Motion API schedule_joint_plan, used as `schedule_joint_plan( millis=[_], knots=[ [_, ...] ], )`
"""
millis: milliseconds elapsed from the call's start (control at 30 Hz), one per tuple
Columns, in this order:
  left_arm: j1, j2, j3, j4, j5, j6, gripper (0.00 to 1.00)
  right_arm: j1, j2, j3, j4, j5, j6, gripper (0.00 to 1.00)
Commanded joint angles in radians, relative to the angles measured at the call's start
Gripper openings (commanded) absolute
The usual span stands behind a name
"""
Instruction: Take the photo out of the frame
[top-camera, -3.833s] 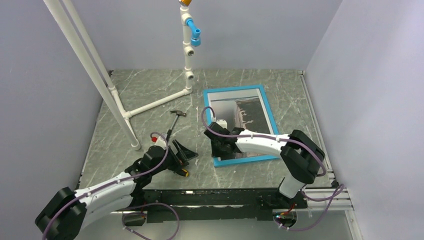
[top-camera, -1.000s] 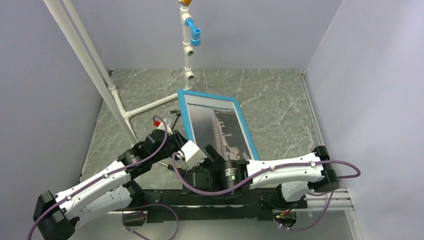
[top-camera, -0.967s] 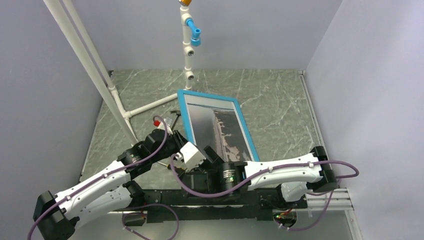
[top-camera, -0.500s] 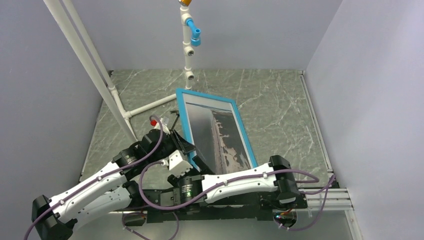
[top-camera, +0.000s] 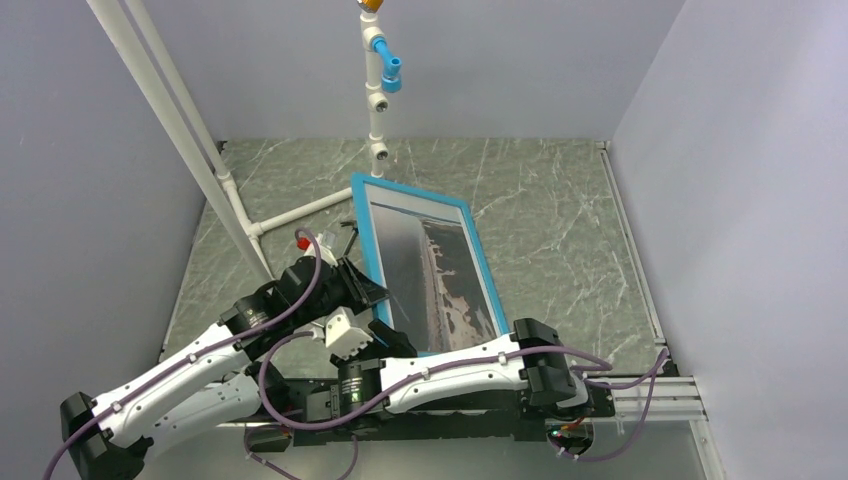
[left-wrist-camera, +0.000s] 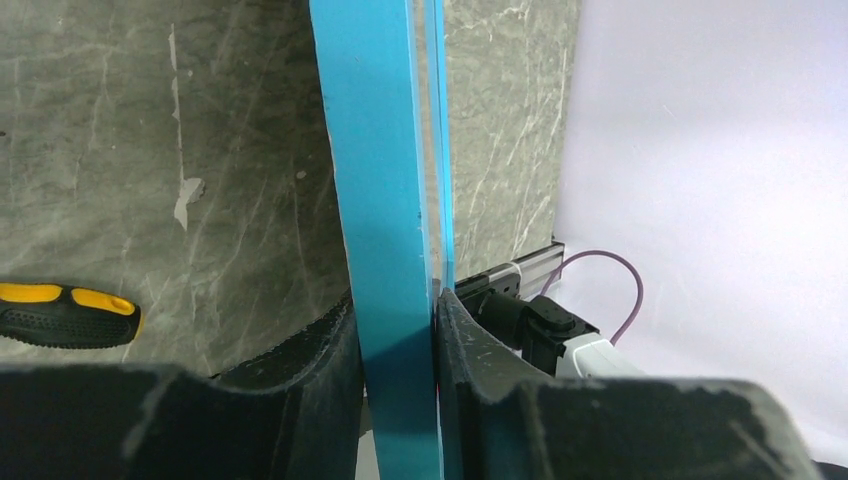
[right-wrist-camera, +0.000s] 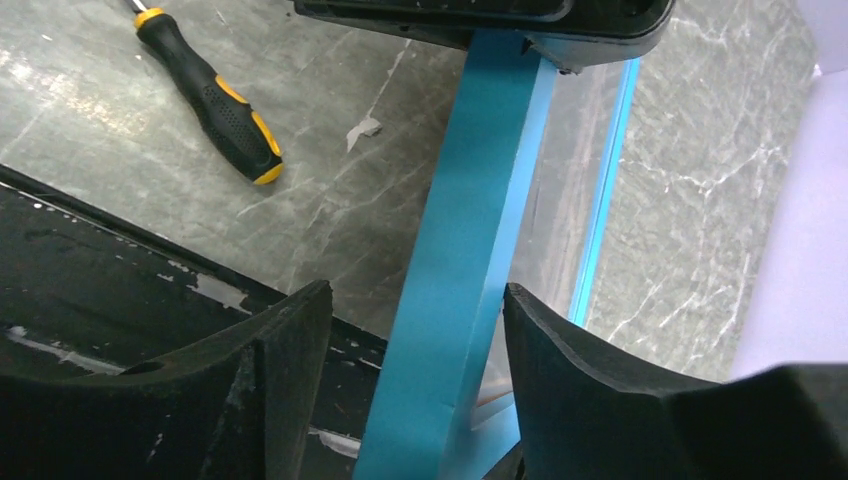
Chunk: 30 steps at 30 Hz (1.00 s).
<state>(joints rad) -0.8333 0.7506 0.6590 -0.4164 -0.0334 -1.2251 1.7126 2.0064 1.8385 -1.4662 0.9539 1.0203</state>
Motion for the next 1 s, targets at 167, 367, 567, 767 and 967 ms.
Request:
schedule_joint_plan(
  millis=[167, 367, 567, 767, 967],
  knots=[
    [-0.033, 0.000, 0.075, 0.016, -0.056, -0.011, 0.00, -0.015, -0.033, 0.005, -0.033, 0.095, -0.020, 0.48],
    [-0.042, 0.001, 0.082, 0.021, -0.065, -0.019, 0.00, -0.037, -0.052, -0.015, -0.033, 0.097, -0.032, 0.17],
    [-0.043, -0.040, 0.079, 0.034, -0.073, 0.053, 0.22, -0.037, -0.081, 0.027, -0.033, 0.109, -0.066, 0.00],
    [-0.044, -0.165, 0.084, -0.033, -0.125, 0.104, 0.75, -0.036, -0.154, 0.027, -0.021, 0.077, -0.101, 0.00],
    [-0.043, -0.263, 0.103, -0.083, -0.150, 0.149, 0.92, -0.037, -0.307, -0.067, 0.135, -0.024, -0.219, 0.00]
  ],
)
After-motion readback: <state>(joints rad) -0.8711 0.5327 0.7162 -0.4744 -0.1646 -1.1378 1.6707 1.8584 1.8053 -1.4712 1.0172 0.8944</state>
